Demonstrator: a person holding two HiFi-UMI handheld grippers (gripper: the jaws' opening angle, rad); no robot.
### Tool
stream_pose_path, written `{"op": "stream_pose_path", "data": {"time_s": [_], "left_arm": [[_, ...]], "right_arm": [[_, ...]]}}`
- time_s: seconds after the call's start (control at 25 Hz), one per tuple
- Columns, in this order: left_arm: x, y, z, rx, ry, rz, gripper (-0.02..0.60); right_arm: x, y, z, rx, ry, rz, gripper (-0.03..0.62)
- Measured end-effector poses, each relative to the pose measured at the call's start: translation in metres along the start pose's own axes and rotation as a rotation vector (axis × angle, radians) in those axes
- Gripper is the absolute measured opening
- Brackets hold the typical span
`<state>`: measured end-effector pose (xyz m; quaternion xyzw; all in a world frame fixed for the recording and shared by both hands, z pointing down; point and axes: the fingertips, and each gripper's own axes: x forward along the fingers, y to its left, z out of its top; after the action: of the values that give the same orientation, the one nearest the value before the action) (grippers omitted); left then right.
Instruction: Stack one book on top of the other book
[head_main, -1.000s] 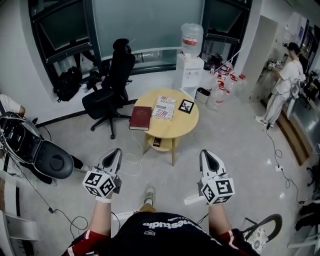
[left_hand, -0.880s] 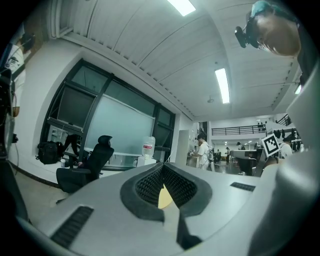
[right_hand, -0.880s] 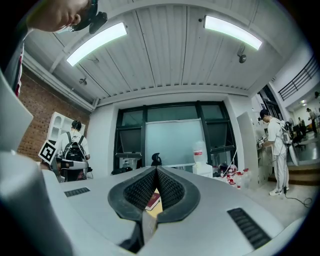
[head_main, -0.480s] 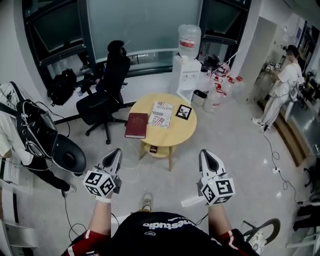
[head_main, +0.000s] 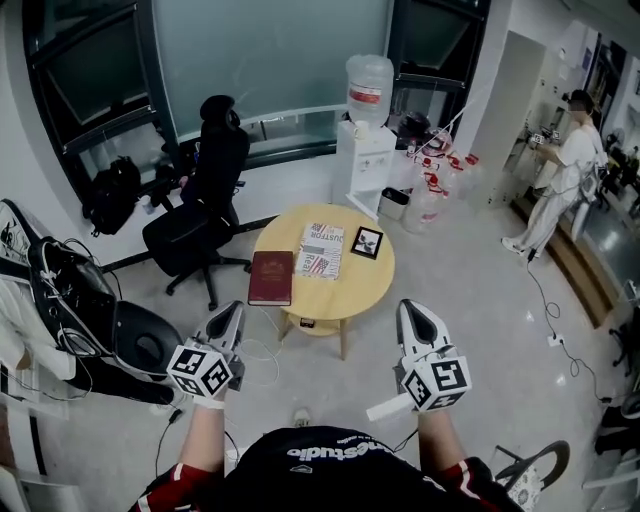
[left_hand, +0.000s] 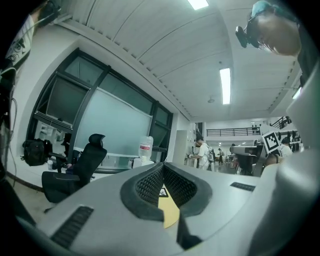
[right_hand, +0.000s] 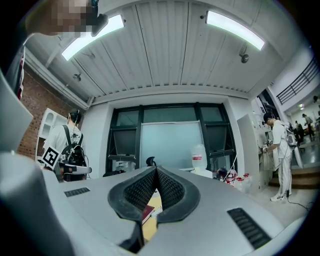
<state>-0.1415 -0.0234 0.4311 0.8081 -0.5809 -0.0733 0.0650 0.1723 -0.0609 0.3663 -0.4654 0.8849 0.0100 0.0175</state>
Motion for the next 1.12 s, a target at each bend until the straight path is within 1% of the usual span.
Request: {"op": "stream_pose_path", "data": {"time_s": [0.32,0.68,0.92,1.12], "left_arm": [[0.042,0.047,0.013,-0.008,0.016,-0.026,0.017],[0.071,0.095,0.012,-0.012,0.043,-0.054,0.017],[0.078,0.119,0.001,-0.043,0.058,-0.069,0.017],[0.079,0.125,-0.005,-0.066,0.057,-0.076,0.017]], "right_arm": [[0.059,0.002,0.003,-0.002,0.014,-0.021,0.025],[0.114,0.019,-0.003,-0.007,0.045,-0.03,0.025],[0.132,0.035,-0.012,-0.015,0.07,-0.033,0.025],[0.135,0.043,-0.011,-0.042,0.085,-0.026,0.025]]}}
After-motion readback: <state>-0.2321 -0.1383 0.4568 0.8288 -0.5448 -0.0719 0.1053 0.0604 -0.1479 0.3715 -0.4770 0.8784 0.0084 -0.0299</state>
